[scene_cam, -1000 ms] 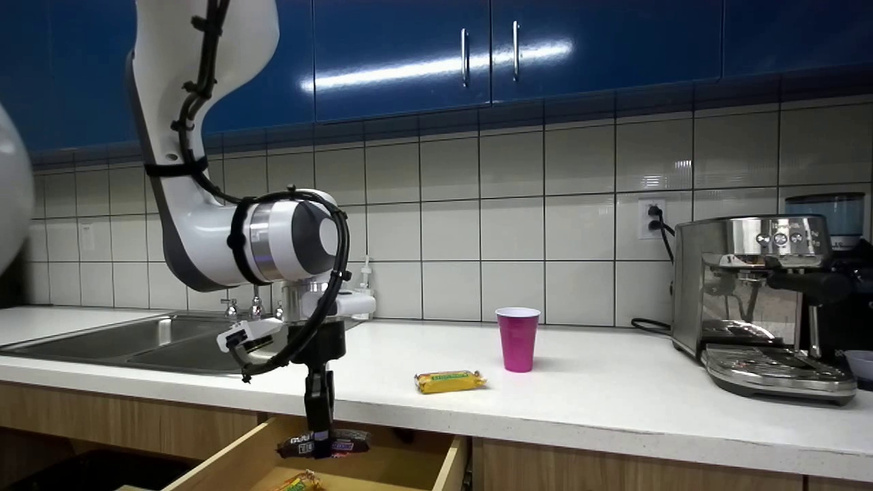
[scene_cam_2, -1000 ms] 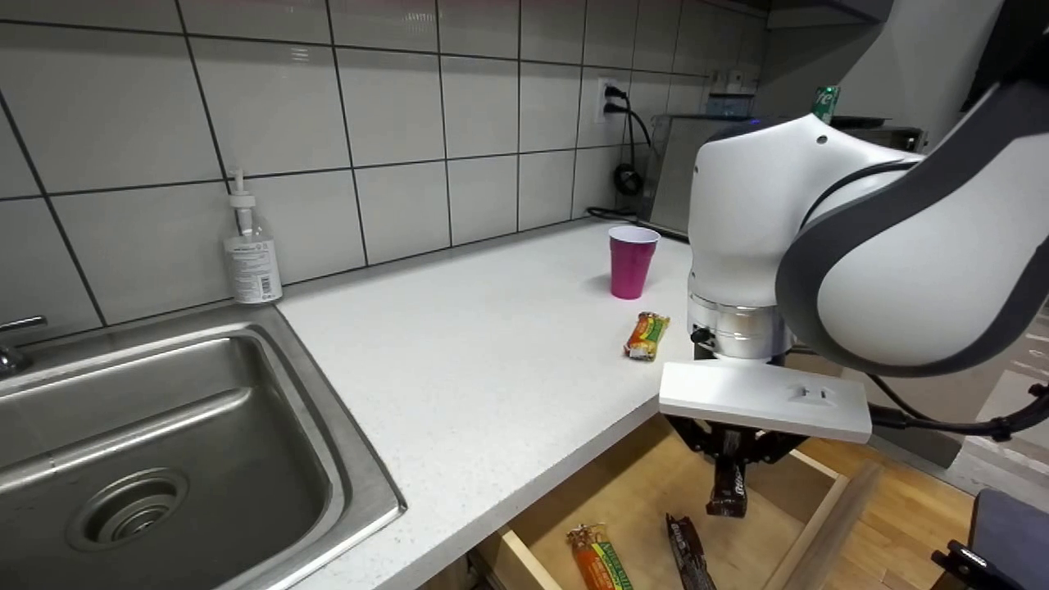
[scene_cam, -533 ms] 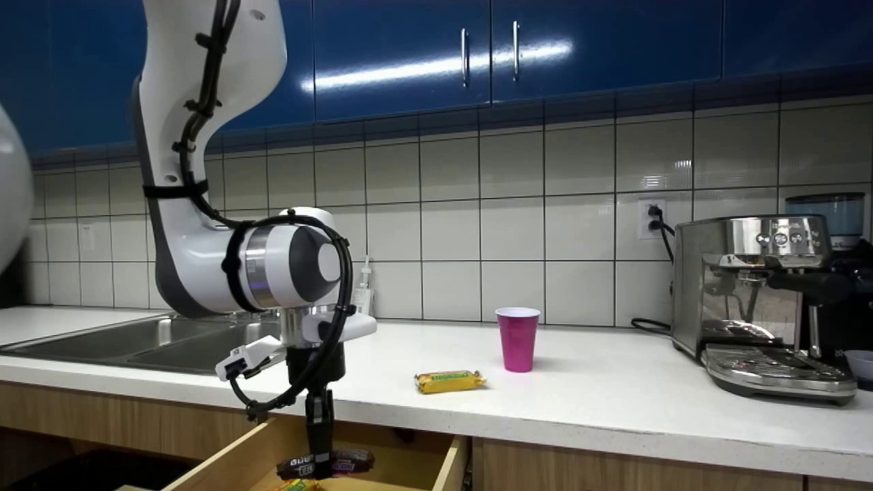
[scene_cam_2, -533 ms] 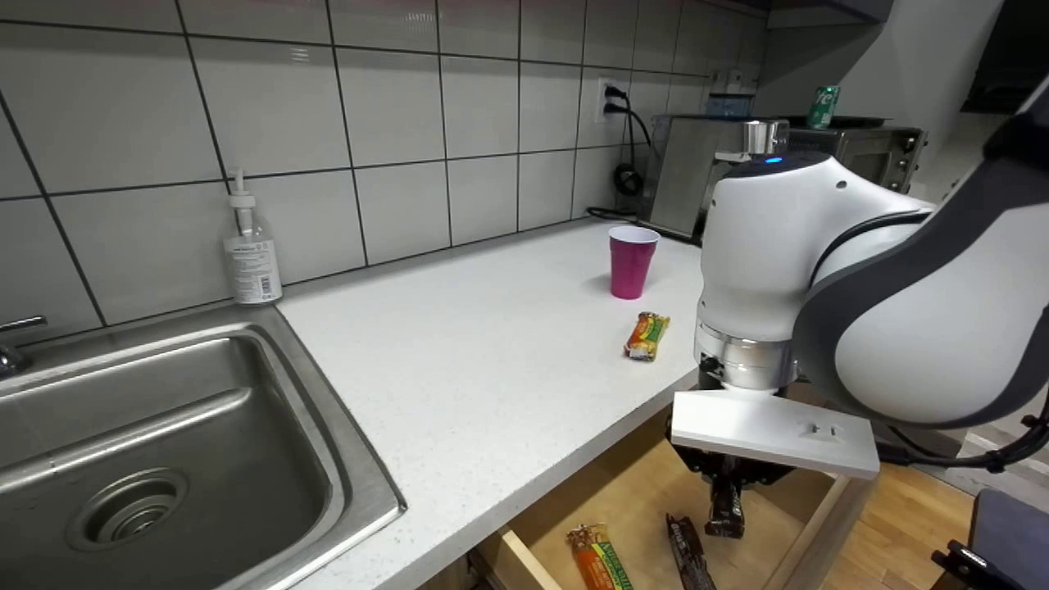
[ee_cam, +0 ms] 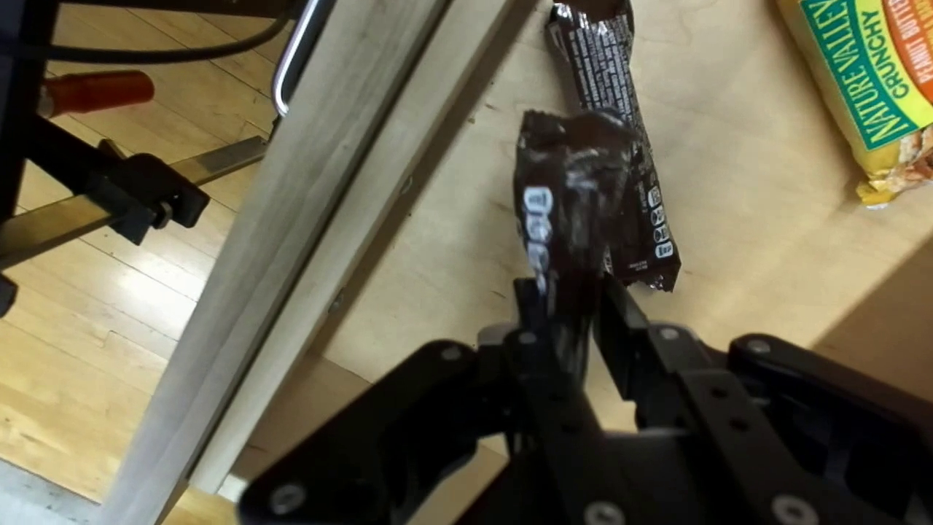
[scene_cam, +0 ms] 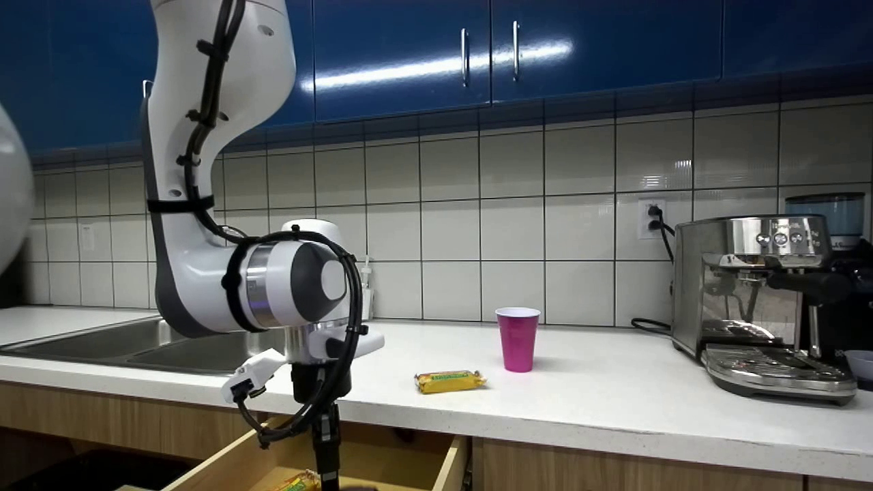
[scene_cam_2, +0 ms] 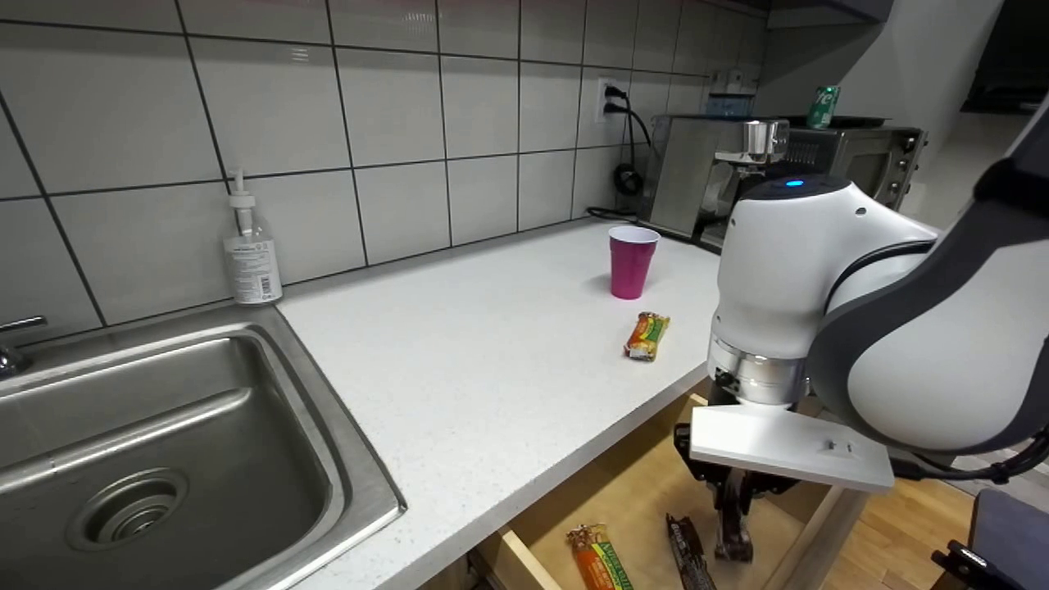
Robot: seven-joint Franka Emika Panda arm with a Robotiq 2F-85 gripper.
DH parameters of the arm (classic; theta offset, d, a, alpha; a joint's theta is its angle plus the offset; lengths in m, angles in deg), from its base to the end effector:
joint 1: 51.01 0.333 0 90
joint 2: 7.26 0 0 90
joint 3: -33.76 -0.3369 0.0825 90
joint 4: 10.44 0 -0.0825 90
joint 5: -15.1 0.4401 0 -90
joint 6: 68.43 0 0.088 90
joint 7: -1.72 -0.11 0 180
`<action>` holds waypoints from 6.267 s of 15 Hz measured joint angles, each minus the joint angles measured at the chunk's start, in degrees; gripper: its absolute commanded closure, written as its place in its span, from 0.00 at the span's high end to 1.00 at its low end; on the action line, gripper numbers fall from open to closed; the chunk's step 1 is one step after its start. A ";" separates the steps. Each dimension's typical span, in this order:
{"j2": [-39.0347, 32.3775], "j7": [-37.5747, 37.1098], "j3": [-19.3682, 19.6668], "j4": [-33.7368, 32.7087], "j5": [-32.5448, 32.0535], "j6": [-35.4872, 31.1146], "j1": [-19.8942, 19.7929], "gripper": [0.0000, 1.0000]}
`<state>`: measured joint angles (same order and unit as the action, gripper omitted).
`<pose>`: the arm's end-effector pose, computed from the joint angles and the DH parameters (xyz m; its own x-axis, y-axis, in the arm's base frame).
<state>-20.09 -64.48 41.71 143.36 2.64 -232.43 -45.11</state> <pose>0.4193 -0.0084 0.1205 0.5598 -0.8271 0.0511 -0.8277 -0.5550 0.0831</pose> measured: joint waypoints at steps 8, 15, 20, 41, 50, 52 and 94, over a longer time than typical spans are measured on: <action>1.92 4.57 0.64 0.13 0.11 -0.16 0.10 1.00; 9.39 14.09 0.61 0.16 2.90 1.90 -1.43 1.00; 12.99 23.76 -0.16 -1.51 10.51 6.52 -3.30 1.00; -1.18 26.98 1.25 -26.67 11.69 16.76 -5.27 1.00; -8.06 26.30 3.66 -33.08 11.69 18.86 -5.27 1.00; -8.86 26.07 4.02 -33.84 11.69 19.14 -5.27 1.00; -4.47 23.51 4.41 -28.66 10.16 22.89 -2.27 0.17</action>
<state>-24.57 -40.97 46.12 114.70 12.80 -209.54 -47.38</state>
